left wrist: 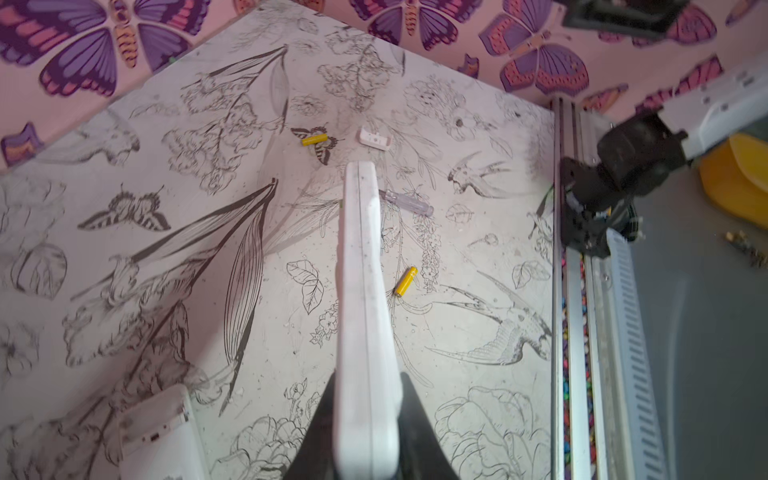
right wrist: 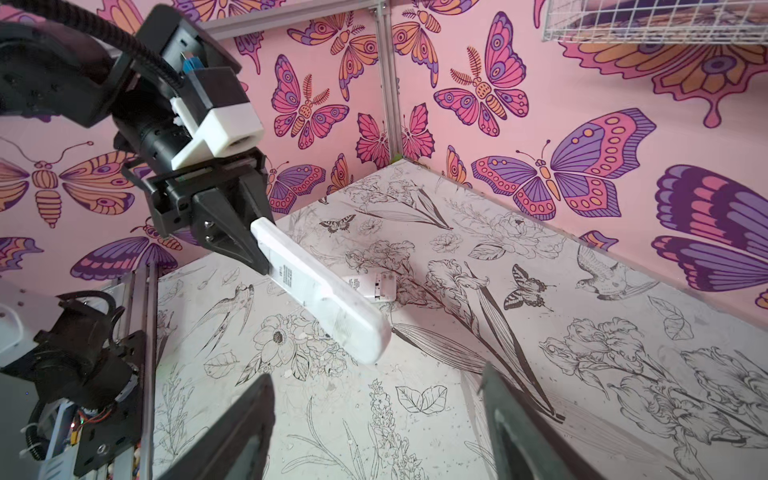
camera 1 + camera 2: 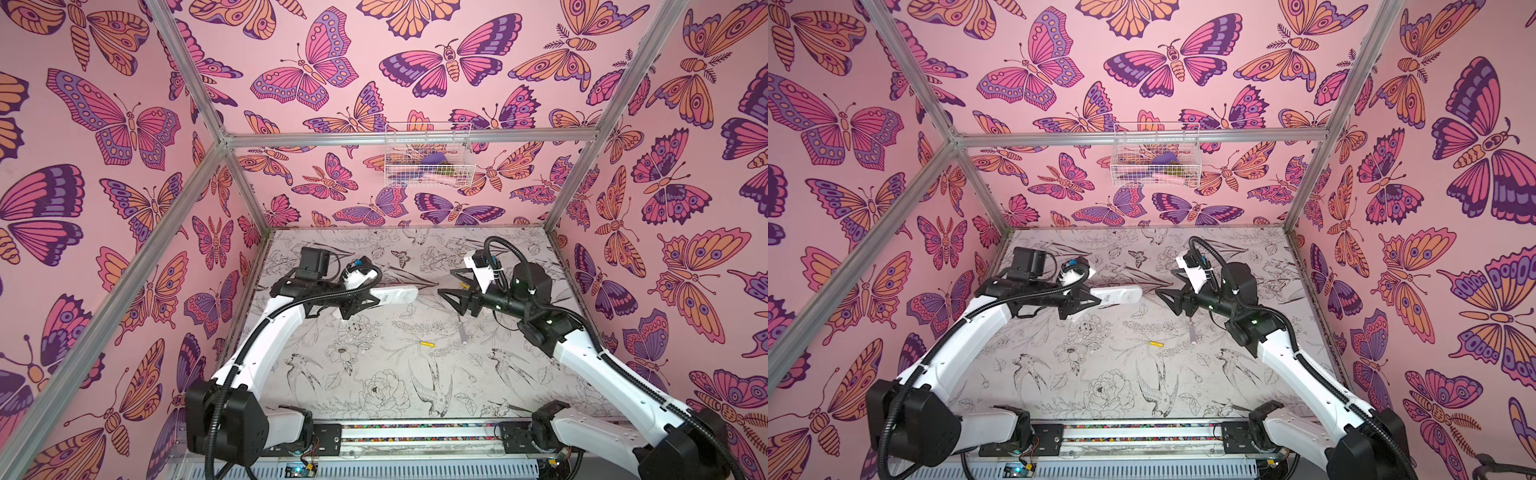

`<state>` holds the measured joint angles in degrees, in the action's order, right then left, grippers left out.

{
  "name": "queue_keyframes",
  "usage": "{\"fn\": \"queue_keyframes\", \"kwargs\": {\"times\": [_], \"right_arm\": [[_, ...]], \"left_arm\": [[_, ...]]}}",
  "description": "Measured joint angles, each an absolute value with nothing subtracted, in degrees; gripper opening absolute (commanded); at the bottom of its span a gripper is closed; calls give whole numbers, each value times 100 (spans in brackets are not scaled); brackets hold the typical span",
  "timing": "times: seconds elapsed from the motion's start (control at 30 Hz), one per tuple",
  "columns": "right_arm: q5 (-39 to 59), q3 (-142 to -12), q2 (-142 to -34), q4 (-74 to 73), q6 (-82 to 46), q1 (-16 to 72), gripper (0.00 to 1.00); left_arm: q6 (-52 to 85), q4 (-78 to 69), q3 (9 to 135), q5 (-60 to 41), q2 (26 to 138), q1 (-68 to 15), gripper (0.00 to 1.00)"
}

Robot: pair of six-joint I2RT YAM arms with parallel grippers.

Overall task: Unload the batteries from the remote control
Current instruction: 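Hold the remote with the left gripper while the right gripper moves back toward it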

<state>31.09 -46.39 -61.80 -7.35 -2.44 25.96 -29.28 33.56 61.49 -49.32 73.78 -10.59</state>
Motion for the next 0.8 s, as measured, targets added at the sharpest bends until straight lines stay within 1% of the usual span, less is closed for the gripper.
{"fn": "queue_keyframes", "kwargs": {"times": [0.2,0.27,0.4,0.57,0.67,0.8], "right_arm": [[3089,-4622,-6364,-926,-714,2596,79],[3148,-4622,-6508,-998,-888,2596,77],[3225,-4622,-6908,-1072,-1417,2609,74],[3221,-4589,-7146,-1288,-2117,2700,70],[3214,-4534,-7242,-1446,-2506,2764,70],[3194,-4294,-7502,-1874,-3052,2823,65]], "left_arm": [[-1559,2670,5804,-5175,6976,-775,0],[-1249,2543,5704,-5284,6912,-751,0],[-532,2550,5586,-5404,6954,-751,0],[235,2488,5448,-5601,7142,-751,0],[703,2180,5017,-5649,7170,-746,0],[1201,1584,4274,-5653,7148,-615,0]]}}
